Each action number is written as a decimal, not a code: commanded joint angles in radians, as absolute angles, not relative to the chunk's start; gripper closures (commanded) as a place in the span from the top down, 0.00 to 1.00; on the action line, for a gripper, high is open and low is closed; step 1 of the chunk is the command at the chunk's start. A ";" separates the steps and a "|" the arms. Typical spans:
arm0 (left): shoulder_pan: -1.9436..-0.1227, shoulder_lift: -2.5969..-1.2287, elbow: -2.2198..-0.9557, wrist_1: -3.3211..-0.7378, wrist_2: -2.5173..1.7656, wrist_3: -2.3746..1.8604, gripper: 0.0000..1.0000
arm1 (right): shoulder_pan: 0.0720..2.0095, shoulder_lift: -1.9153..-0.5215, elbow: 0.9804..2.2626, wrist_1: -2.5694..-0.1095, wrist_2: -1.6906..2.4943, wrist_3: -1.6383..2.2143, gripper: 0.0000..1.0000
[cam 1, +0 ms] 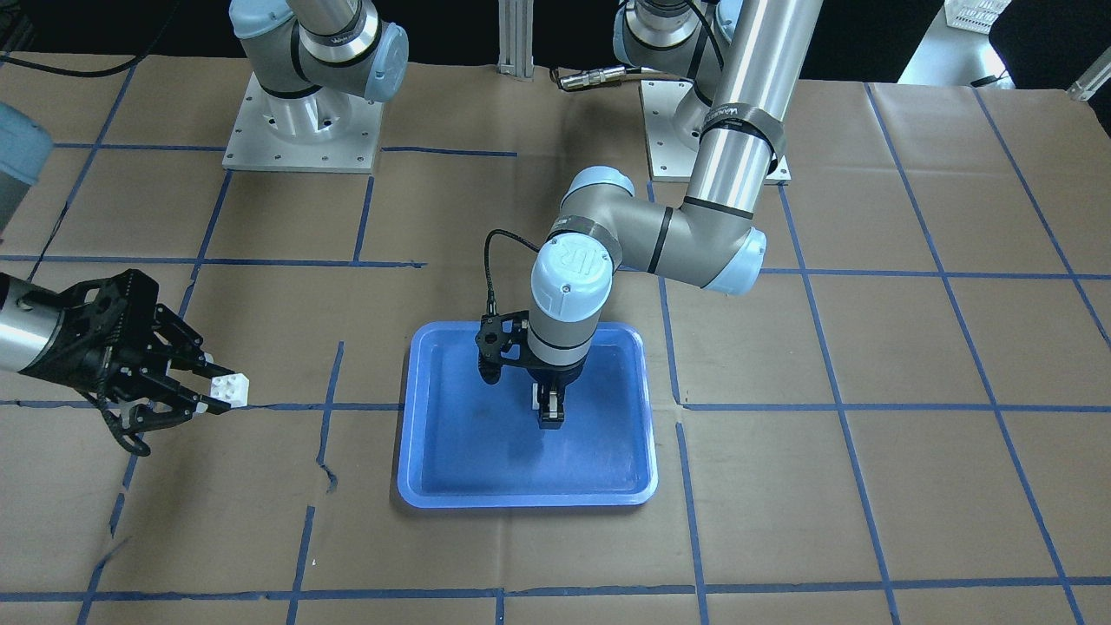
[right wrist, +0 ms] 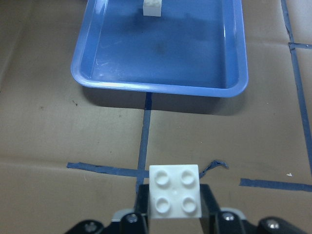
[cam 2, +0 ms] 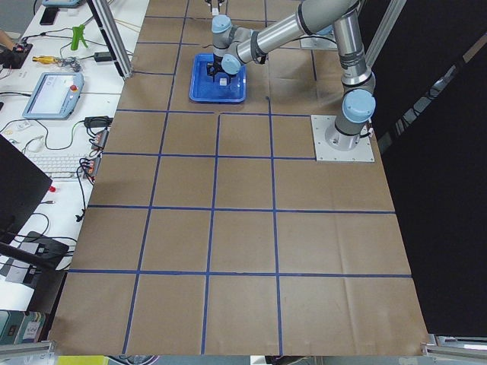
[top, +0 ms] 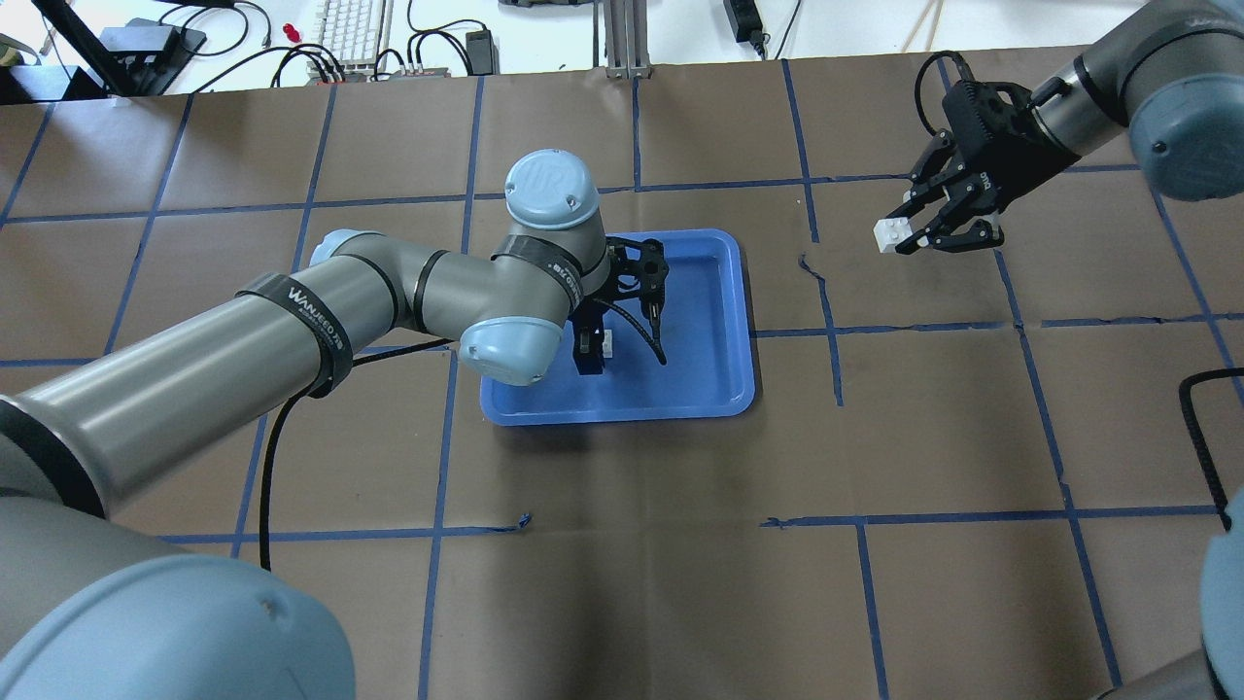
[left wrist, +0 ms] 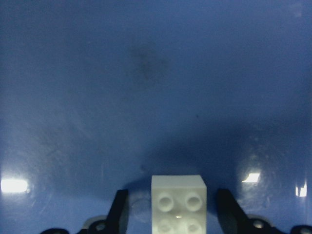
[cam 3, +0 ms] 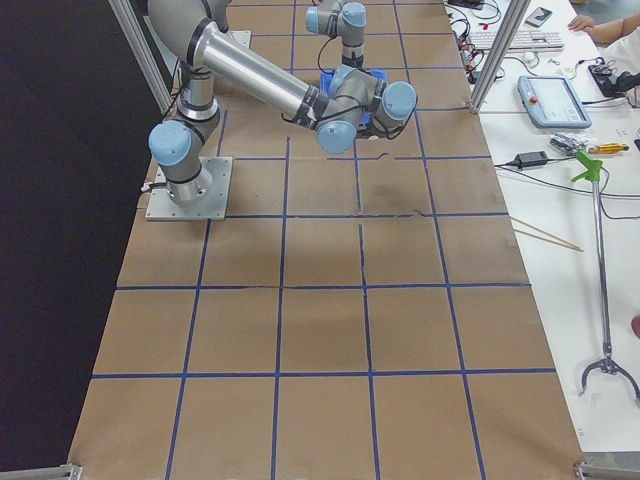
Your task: Assemble white blocks and place on blue tray
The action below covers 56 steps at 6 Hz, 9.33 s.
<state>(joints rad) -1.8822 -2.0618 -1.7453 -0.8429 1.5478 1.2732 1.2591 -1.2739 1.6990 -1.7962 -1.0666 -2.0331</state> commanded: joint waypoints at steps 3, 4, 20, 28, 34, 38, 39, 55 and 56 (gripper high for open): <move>-1.879 -1.811 -1.432 -1.511 1.539 1.266 1.00 | 1.290 -1.285 1.767 -1.879 -1.004 -1.993 0.31; -1.879 -1.762 -1.395 -1.617 1.539 1.266 1.00 | 1.325 -1.284 1.767 -1.914 -1.000 -1.914 0.31; -1.629 -1.540 -1.554 -1.602 1.615 -0.098 1.00 | 1.756 -1.048 1.911 -2.628 -1.052 -1.275 0.31; -1.629 -1.520 -1.557 -1.601 1.617 -0.103 1.00 | 1.764 -1.042 1.910 -2.628 -1.054 -1.243 0.31; -1.628 -1.497 -1.580 -1.605 1.623 -0.103 1.00 | 1.775 -1.040 1.911 -2.625 -1.057 -1.243 0.31; -1.620 -1.497 -1.583 -1.605 1.625 -0.103 1.00 | 1.775 -1.034 1.911 -2.625 -1.055 -1.243 0.32; -1.621 -1.497 -1.583 -1.603 1.624 -0.103 1.00 | 1.775 -1.034 1.911 -2.623 -1.055 -1.243 0.32; -1.620 -1.499 -1.582 -1.603 1.623 -0.103 1.00 | 1.603 -1.351 1.645 -1.868 -1.389 -0.963 1.00; -1.620 -1.499 -1.582 -1.603 1.623 -0.103 1.00 | 1.598 -1.361 1.547 -1.777 -1.473 -0.772 1.00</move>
<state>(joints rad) -1.6201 -1.4988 -1.5820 -1.6031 1.6225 -0.1028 1.6050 -1.3514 1.6387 -1.8728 -1.3942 -0.9415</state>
